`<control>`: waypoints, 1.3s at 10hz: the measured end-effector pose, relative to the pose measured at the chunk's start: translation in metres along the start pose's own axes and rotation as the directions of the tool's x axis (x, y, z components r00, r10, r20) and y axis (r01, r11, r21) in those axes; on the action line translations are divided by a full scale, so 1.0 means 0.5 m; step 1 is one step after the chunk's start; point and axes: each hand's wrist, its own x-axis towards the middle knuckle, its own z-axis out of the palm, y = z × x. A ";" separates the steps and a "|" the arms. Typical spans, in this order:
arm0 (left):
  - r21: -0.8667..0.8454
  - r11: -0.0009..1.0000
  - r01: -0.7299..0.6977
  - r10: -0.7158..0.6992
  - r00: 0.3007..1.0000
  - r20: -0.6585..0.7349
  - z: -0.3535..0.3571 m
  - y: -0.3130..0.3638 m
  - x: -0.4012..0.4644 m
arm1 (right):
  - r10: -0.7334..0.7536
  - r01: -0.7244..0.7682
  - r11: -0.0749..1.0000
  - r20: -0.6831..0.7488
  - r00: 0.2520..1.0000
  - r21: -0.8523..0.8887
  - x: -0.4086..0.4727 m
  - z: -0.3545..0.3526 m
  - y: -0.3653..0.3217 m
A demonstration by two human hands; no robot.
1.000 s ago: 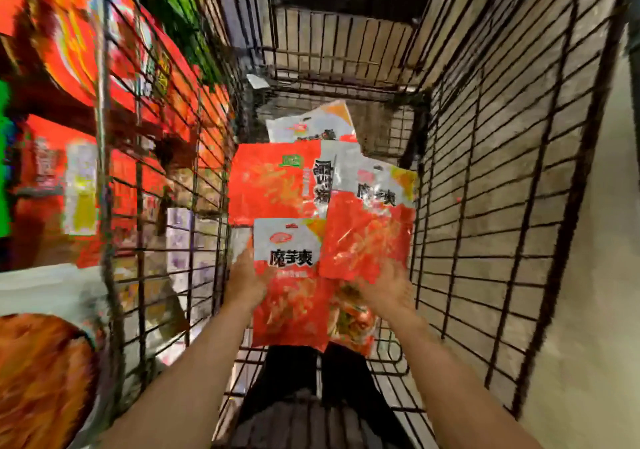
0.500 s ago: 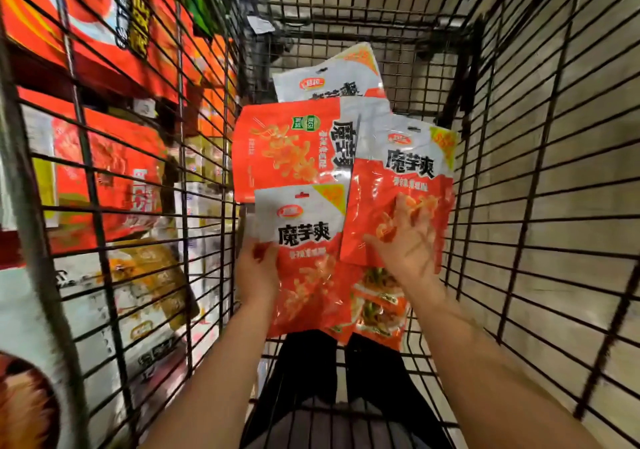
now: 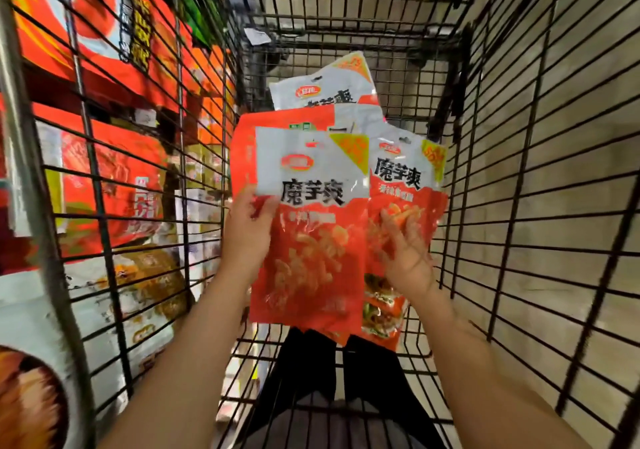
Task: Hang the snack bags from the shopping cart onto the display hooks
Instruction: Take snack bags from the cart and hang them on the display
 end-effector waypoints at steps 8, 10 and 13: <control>0.198 0.974 0.114 -0.101 0.992 -0.074 0.065 -0.065 -0.038 | 0.247 -0.204 0.872 -0.042 0.968 0.446 -0.043 0.027 -0.049; 0.242 0.901 0.360 -0.286 0.912 -0.294 -0.014 -0.116 -0.083 | 0.361 -0.189 0.714 -0.122 0.925 0.674 0.051 -0.025 -0.118; 0.085 0.923 0.377 -0.362 0.920 -0.150 -0.026 -0.149 -0.060 | 0.400 -0.244 0.740 -0.119 0.909 0.627 0.152 -0.028 -0.129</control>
